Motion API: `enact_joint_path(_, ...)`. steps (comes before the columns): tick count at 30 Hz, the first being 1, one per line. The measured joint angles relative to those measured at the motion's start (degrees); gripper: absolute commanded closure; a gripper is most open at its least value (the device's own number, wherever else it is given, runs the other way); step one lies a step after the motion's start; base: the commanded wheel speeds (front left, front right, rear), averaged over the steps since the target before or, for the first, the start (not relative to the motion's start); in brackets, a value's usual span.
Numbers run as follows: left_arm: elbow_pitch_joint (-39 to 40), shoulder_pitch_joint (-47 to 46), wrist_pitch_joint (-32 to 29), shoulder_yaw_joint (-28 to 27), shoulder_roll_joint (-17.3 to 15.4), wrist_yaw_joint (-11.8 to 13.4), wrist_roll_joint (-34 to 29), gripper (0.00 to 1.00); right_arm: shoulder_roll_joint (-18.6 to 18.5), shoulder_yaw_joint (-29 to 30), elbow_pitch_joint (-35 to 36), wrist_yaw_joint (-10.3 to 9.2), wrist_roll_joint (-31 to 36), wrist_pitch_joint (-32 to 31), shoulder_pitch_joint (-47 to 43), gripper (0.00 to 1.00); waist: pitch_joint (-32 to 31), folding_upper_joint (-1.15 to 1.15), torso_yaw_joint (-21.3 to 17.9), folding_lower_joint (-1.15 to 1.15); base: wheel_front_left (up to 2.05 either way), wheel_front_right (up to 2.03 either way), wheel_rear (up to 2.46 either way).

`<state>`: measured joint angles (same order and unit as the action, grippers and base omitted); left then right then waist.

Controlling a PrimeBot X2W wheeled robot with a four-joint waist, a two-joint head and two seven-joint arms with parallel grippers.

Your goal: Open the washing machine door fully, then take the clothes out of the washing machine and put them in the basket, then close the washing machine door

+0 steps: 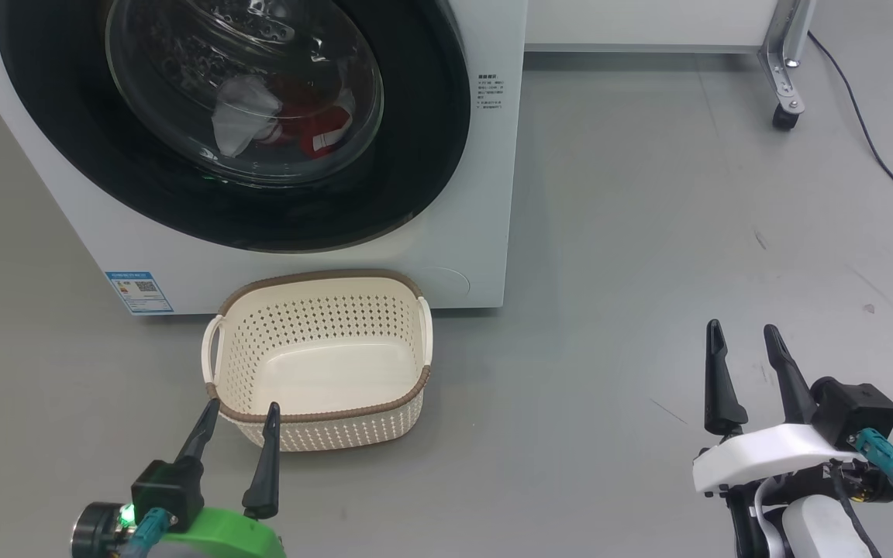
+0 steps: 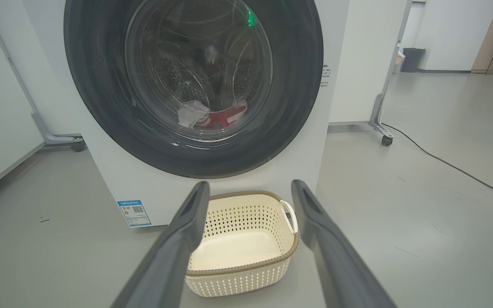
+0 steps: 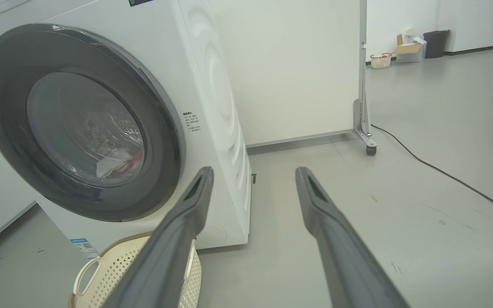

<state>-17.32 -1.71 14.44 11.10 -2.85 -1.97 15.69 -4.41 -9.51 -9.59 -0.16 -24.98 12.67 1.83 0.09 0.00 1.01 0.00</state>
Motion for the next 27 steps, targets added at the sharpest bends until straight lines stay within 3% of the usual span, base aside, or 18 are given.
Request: enact_joint_path(27,-0.8,-0.7,0.0,-0.1,0.1,0.2,0.5,0.00,0.2,0.0,-2.2,-0.10,0.0,0.2,0.6,0.00,-0.1,0.00,0.0,0.00,0.00,0.00,0.00)
